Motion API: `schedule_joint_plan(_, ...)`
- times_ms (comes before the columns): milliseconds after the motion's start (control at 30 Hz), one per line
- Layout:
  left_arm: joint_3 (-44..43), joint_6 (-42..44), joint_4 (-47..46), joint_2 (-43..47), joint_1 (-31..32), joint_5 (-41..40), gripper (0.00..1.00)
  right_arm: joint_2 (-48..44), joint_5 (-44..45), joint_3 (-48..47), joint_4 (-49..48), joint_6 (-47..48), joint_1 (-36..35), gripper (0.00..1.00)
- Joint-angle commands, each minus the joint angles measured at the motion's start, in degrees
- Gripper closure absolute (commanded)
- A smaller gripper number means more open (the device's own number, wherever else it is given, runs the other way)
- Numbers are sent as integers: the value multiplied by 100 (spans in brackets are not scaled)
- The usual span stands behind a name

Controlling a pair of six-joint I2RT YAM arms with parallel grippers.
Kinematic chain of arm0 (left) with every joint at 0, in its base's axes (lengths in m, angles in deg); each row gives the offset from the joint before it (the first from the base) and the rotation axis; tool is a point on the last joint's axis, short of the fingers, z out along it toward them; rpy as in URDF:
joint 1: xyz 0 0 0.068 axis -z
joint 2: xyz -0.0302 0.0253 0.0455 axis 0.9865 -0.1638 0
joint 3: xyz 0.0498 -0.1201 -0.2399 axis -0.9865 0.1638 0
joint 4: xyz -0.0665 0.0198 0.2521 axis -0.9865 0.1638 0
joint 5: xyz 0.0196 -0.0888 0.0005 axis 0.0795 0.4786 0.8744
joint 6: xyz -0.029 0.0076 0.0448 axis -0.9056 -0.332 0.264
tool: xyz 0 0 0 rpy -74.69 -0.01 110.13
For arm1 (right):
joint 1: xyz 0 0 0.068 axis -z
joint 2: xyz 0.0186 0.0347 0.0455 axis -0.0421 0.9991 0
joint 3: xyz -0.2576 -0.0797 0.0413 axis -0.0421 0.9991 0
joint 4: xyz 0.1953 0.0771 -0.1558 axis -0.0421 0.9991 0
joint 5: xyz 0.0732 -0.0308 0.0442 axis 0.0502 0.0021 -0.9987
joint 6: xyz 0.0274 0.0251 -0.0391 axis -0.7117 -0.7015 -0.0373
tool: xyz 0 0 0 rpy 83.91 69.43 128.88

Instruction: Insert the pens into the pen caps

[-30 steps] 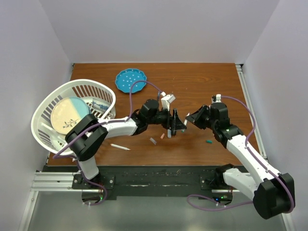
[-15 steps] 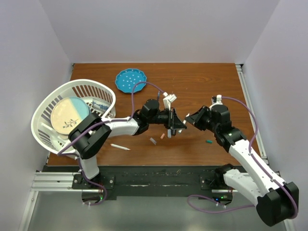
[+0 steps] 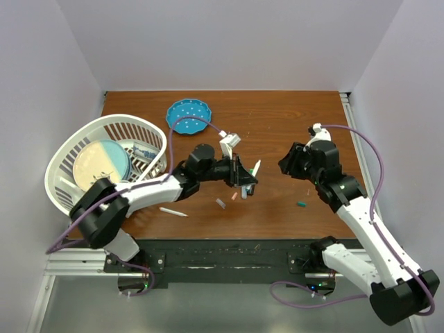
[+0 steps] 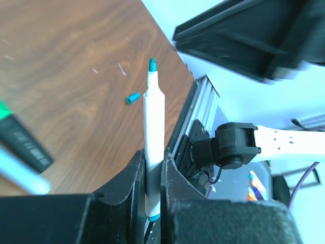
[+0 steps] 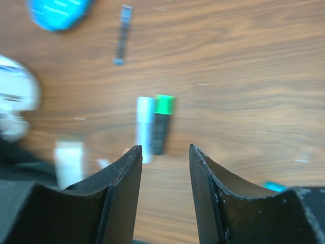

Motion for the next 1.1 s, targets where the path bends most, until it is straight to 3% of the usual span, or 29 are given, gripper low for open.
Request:
schedule_joint_plan(0,414,425,353,974,-303,-409,100,260,1203,-249,484,1510,1,54)
schedule_joint_plan(133,520,960,1126,2070,-366,-865,100,638,848,-91,641,3386,-8,55)
schedule_joint_plan(200,555,1128,1609,2433,-383,-1033,100,963,1030,-126,1018,3847,1,59)
schedule_joint_plan(267,555,1365,2047,2951,-401,-1235,100,1104,1470,-109,960,4034,62,70)
schedule_joint_plan(500,599,1910,3245,4103,-445,-1640,100,1508,1129,-126,888,3965,124,65)
schedule_joint_plan(567,669,2034,3446,4411,-445,-1789,100,1605,1154,-248,906,3579,124,62)
schedule_joint_plan(700,854,2192,3588,4798,-462,-2079,100,2368,1356,-1030,1887,1134,177,64)
schedule_joint_plan(800,872,2245,3676,4965,-462,-2168,100,2730,1846,-901,2302,-501,203,62)
schedule_joint_plan(1000,845,2298,3738,5159,-454,-2071,100,2055,2121,-408,2593,-3351,273,62)
schedule_joint_plan(1067,854,2280,3720,5203,-454,-2036,100,1836,2112,-381,2690,-3864,308,60)
